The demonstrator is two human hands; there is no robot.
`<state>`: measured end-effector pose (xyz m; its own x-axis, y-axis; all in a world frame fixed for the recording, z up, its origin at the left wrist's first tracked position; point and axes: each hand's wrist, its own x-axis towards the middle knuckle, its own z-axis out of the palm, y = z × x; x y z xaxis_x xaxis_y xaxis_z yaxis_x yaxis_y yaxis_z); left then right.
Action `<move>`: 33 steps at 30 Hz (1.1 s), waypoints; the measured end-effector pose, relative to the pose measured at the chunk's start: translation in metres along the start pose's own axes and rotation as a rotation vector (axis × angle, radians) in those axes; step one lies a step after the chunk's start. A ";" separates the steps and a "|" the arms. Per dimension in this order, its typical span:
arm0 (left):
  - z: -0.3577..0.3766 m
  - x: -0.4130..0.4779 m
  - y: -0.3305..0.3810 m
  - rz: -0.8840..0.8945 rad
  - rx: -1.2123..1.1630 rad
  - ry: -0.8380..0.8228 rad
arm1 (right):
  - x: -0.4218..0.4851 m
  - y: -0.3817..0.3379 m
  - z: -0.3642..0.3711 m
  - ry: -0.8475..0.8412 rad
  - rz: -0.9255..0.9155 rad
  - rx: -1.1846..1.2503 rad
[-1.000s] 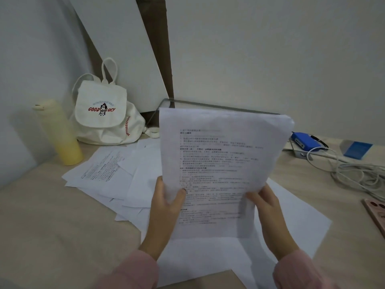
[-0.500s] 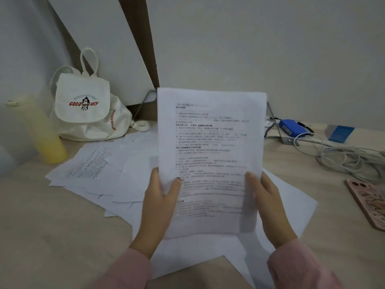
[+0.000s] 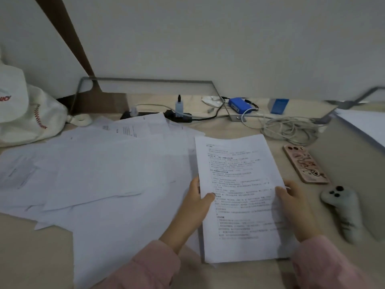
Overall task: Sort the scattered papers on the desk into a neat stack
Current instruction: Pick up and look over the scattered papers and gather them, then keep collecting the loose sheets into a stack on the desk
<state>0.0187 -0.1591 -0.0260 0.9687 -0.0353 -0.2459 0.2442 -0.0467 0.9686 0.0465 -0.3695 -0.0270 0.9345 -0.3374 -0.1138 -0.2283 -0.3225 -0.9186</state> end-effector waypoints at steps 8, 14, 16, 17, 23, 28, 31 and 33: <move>0.021 0.014 -0.012 -0.096 0.043 -0.131 | 0.017 0.025 -0.011 0.007 0.072 -0.278; 0.019 0.012 -0.005 -0.098 0.112 -0.148 | 0.009 0.013 -0.008 0.020 0.050 -0.532; 0.014 0.010 0.001 -0.064 0.144 -0.148 | 0.006 0.006 -0.007 0.002 0.006 -0.506; 0.010 0.007 0.006 -0.038 0.183 -0.136 | 0.005 0.001 -0.005 -0.021 -0.023 -0.487; -0.046 0.001 0.011 0.090 0.468 0.077 | -0.005 -0.052 0.038 -0.386 -0.129 -0.268; -0.115 -0.007 -0.004 0.130 0.690 0.263 | -0.020 -0.075 0.104 -0.656 -0.073 -0.167; -0.161 -0.014 -0.022 0.079 0.815 0.378 | -0.025 -0.078 0.143 -0.767 0.011 -0.047; -0.189 -0.019 -0.033 0.008 0.902 0.414 | -0.026 -0.078 0.166 -0.760 0.117 0.078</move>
<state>0.0007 0.0313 -0.0461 0.9516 0.3047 -0.0406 0.2779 -0.7961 0.5376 0.0849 -0.1889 -0.0146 0.8425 0.3439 -0.4147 -0.3439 -0.2491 -0.9054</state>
